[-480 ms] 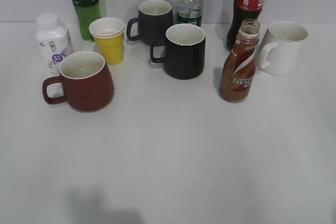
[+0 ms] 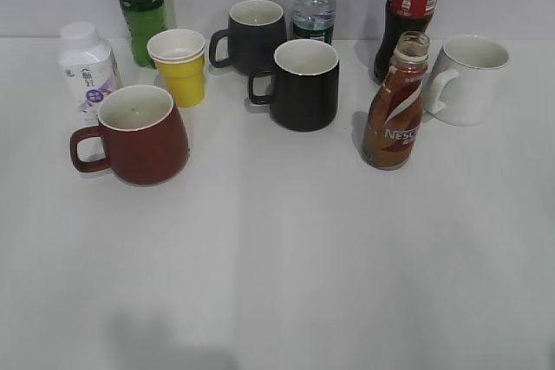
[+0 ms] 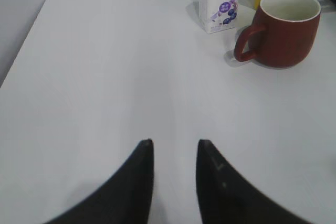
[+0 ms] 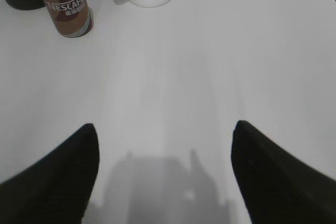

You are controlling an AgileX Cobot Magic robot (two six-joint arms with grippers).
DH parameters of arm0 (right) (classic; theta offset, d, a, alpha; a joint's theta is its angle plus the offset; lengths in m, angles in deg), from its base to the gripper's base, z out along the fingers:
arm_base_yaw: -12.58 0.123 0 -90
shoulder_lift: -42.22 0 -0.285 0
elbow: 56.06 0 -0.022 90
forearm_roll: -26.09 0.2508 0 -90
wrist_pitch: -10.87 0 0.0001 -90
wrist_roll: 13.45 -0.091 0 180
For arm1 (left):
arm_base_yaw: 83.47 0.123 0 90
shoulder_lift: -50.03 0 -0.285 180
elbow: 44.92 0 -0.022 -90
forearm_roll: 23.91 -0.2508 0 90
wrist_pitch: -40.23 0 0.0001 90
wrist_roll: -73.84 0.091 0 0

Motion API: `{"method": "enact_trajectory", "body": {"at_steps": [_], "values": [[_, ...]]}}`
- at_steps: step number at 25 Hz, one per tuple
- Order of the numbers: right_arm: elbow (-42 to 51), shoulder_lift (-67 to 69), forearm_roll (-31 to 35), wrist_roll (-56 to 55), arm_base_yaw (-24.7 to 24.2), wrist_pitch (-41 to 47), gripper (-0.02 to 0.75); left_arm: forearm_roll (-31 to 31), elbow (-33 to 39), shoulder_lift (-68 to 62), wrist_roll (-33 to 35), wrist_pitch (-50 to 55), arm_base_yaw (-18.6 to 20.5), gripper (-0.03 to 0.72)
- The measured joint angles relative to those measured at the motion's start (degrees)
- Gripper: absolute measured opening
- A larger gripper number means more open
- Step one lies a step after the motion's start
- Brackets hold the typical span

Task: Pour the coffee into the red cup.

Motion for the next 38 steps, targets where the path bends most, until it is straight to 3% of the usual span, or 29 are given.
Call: {"method": "enact_trajectory", "body": {"at_steps": [24,27,32,35,38], "values": [[-0.1,0.0,0.2,0.0,0.0,-0.2,0.588,0.5,-0.7,-0.3,0.0,-1.9,0.0,0.225],[-0.9,0.4,1.8,0.0,0.0,-4.4,0.588,0.9,-1.1,-3.2,0.0,-13.0,-0.1,0.225],[2.6,8.7,7.3,1.8,0.0,-23.3,0.588,4.7,5.0,-14.5,0.0,-38.7,-0.2,0.225],[5.0,16.5,14.0,8.3,0.3,-34.1,0.588,7.5,7.8,-23.9,0.0,-52.1,-0.3,0.23],[5.6,23.4,17.0,13.6,3.2,-45.1,0.588,9.0,8.2,-34.8,0.0,-63.7,-0.3,0.238]]}}
